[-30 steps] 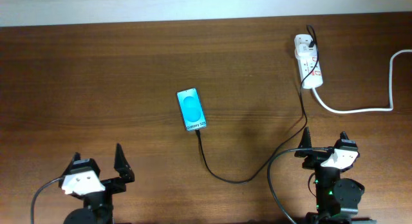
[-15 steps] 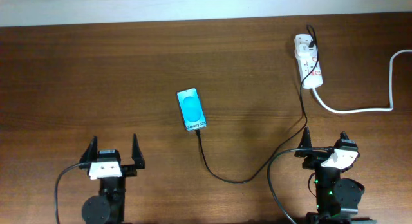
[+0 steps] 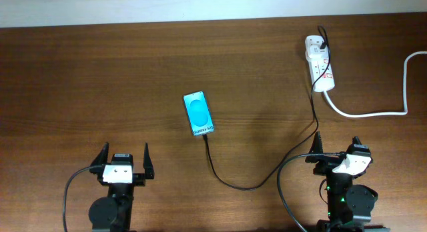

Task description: Plug charger to phone and switch on socket

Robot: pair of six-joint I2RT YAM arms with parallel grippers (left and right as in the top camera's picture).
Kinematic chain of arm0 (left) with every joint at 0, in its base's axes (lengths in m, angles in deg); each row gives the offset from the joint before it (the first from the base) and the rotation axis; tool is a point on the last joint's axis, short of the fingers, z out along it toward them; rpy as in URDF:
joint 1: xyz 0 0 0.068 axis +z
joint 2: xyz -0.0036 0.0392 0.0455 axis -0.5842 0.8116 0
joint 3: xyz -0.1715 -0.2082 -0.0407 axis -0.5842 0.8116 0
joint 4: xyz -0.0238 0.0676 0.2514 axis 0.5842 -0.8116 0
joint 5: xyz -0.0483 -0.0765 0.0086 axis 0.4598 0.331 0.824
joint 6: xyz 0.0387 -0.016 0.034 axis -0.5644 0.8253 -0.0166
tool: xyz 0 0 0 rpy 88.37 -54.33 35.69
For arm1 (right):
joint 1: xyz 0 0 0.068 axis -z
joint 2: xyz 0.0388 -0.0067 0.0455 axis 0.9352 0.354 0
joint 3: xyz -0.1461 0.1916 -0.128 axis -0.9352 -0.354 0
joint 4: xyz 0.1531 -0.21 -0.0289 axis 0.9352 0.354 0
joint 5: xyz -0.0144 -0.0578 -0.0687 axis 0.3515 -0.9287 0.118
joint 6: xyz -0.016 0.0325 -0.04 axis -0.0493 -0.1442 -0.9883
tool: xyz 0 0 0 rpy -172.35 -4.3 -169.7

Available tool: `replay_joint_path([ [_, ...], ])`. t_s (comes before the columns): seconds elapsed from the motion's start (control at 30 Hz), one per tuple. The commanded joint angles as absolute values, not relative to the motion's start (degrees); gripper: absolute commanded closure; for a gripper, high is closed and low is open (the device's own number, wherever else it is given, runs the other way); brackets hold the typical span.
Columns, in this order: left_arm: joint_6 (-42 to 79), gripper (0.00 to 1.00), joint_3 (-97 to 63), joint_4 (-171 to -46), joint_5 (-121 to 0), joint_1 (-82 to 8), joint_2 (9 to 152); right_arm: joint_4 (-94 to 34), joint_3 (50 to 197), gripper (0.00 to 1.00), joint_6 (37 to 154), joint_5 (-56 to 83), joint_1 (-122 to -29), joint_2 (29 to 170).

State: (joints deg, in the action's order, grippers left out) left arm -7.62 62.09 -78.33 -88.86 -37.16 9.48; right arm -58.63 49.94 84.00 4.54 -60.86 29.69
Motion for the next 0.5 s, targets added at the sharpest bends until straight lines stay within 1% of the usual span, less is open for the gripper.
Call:
replay_joint_path([
  [0.0, -8.58, 0.01, 62.28, -78.68, -87.59, -36.74, 9.15, -58.2, 49.66, 0.02, 83.6, 4.69, -60.56, 29.36],
  [0.47, -8.56, 0.01, 62.28, -78.61, -88.09, -36.7, 9.17, -58.2, 49.66, 0.02, 83.58, 4.69, -60.56, 29.36],
])
